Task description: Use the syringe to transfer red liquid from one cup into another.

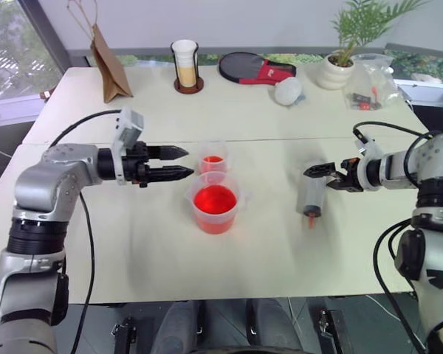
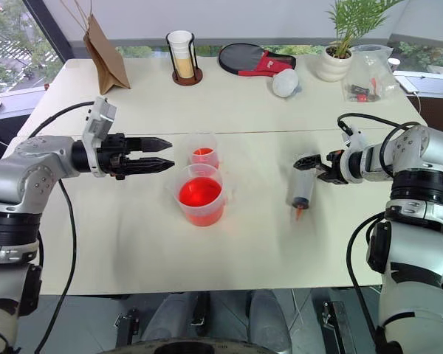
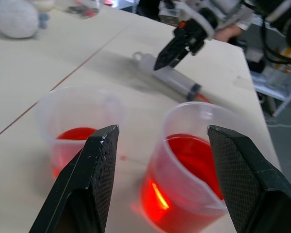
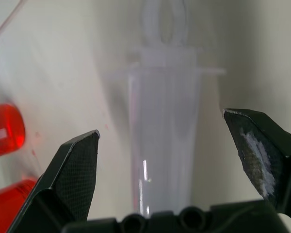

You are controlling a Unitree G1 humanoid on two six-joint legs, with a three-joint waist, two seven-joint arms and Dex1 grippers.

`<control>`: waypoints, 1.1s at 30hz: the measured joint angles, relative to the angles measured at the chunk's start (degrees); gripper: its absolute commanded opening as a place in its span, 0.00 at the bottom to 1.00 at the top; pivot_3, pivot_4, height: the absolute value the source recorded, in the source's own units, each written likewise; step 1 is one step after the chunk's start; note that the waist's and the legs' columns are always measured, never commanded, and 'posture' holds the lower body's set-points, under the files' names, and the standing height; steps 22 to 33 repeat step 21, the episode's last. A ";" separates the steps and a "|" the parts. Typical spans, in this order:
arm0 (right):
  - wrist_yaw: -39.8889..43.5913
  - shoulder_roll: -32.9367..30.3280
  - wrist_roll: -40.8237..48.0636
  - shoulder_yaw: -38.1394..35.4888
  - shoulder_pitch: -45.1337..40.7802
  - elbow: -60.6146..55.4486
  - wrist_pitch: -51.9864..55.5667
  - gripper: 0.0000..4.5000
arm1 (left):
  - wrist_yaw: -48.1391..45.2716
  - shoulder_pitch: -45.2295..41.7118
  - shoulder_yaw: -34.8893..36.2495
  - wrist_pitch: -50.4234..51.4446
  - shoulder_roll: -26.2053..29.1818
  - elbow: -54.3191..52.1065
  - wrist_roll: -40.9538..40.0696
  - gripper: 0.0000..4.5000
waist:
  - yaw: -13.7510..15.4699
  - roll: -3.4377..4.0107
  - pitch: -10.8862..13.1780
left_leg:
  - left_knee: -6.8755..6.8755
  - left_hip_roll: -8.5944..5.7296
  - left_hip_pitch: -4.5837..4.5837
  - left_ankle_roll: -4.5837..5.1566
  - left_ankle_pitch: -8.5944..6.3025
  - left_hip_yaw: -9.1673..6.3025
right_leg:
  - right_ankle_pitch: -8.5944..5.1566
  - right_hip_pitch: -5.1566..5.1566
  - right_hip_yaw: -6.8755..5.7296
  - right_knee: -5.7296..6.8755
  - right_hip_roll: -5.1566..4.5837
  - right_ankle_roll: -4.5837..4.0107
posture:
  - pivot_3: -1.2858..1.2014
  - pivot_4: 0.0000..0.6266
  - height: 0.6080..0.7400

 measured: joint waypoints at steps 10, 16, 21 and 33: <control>34.23 -15.81 5.42 -7.92 37.44 -27.72 -27.34 0.99 | 3.71 11.12 5.58 -2.11 4.71 3.77 1.64 0.66 | -0.02 -0.05 -0.01 | 0.00 0.07 0.23 0.35 -0.22 -0.06 | -0.01 0.44 0.01 -0.33 0.01 0.04 | 0.52 0.24 1.00; 33.65 -9.74 3.28 -11.88 49.93 -32.00 -39.53 0.99 | 7.06 18.50 5.85 -3.16 3.52 0.68 2.42 0.66 | 0.04 -0.02 0.01 | 0.06 0.06 1.10 0.26 -0.20 -0.03 | -0.02 1.25 0.06 -0.39 -0.34 0.01 | 0.52 0.24 1.00; 28.39 -5.16 2.71 -13.14 50.35 -33.95 -44.02 0.99 | 8.90 20.95 5.86 -3.73 2.05 0.48 2.49 0.66 | 0.20 -0.01 0.00 | -0.02 0.08 1.10 0.24 -0.22 -0.06 | -0.09 1.22 0.06 -0.44 -0.42 -0.11 | 0.52 0.24 1.00; 28.39 -5.16 2.71 -13.14 50.35 -33.95 -44.02 0.99 | 8.90 20.95 5.86 -3.73 2.05 0.48 2.49 0.66 | 0.20 -0.01 0.00 | -0.02 0.08 1.10 0.24 -0.22 -0.06 | -0.09 1.22 0.06 -0.44 -0.42 -0.11 | 0.52 0.24 1.00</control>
